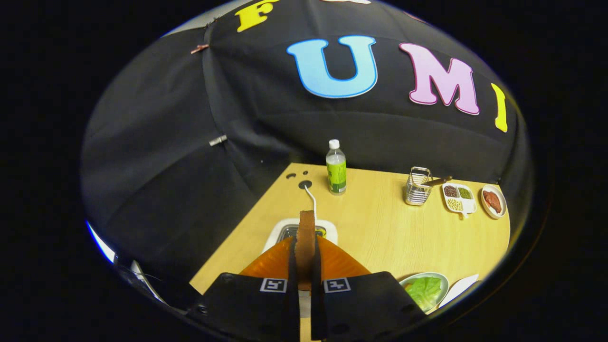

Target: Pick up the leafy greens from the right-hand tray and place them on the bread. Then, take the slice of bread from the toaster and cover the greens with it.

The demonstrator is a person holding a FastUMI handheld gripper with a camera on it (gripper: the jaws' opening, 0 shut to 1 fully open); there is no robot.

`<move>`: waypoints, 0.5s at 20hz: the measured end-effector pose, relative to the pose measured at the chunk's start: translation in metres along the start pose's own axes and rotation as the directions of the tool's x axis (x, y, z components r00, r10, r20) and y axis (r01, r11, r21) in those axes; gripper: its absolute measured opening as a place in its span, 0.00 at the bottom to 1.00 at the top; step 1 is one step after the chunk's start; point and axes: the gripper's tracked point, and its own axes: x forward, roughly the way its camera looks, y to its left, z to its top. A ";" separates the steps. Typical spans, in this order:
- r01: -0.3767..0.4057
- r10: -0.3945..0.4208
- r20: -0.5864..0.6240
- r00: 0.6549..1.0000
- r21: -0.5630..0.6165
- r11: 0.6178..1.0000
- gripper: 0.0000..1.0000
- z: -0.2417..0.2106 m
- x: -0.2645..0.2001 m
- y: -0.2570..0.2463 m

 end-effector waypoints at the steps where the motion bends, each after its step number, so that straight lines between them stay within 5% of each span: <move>1: -0.016 0.015 0.029 0.999 0.011 1.000 0.13 0.011 -0.012 -0.004; 6: -0.010 0.002 0.146 0.989 0.059 0.998 0.13 0.040 -0.079 -0.054; 10: 0.121 -0.132 0.171 0.976 0.075 0.990 0.13 0.017 -0.120 -0.137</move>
